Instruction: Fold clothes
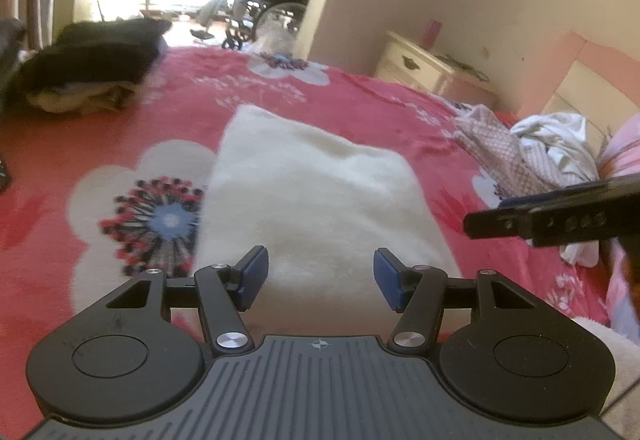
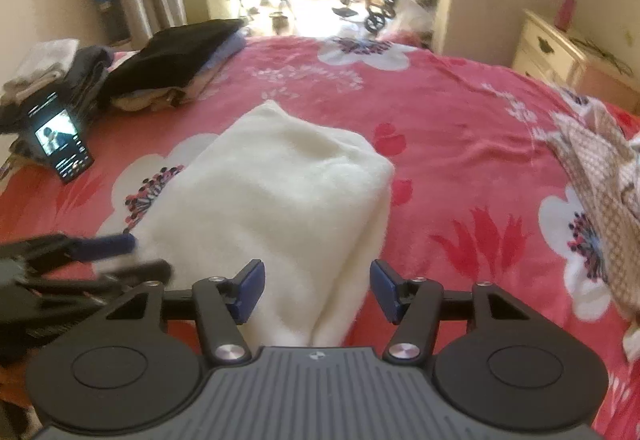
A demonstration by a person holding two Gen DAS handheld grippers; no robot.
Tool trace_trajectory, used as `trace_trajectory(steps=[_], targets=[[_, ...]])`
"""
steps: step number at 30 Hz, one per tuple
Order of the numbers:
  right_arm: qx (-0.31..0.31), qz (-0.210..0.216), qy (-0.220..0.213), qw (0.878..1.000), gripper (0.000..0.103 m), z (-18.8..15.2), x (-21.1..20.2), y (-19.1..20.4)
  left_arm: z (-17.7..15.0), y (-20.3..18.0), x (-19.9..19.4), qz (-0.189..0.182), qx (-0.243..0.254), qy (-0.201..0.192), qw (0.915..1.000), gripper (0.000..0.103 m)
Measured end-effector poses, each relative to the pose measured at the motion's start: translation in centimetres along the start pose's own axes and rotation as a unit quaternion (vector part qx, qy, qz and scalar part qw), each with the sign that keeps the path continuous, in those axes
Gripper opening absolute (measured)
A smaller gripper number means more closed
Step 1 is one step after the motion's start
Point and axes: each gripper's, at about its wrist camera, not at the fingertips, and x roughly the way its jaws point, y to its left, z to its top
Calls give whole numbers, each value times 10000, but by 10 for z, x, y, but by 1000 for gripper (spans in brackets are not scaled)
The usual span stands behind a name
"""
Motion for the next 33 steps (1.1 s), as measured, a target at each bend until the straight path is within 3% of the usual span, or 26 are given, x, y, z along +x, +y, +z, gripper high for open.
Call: trace_trajectory(steps=[2,4,5,7,9,11,13,17,20,26,30,33], targets=[[-221,184,-75,9996,48,-2,0,5,1,-1,-10,3,25,58,10000,52],[-461,417,-60,9980,37,-3,3,12,1,-6,-10,116,199,307,9993,40],[-588,505,-44,9970,33,-4,6,15,-1,-10,-8,225,334,455,9982,40],[-829,602,8,9947,30,-6,13,20,-7,-13,2,412,446,796,9950,32],[-1004,589,159,9931,28,-11,27,23,-16,-6,22,644,252,1283,9893,25],[-1176,569,463,9904,27,-22,52,21,-27,9,44,855,-195,1895,9779,21],[-1307,649,538,9878,27,-32,68,16,-31,21,49,887,-514,2190,9703,19],[-1242,862,555,9869,25,-29,69,7,-23,25,20,603,-647,1911,9776,20],[-1045,983,556,9881,25,-29,70,1,-20,23,8,656,-540,1752,9809,22],[-982,1007,540,9886,25,-30,71,-1,-22,16,35,861,-273,1716,9810,27],[-974,980,573,9887,26,-29,72,0,-25,9,48,1031,27,1576,9821,37],[-952,992,577,9888,26,-29,73,-1,-29,11,54,1085,3,1648,9803,37]])
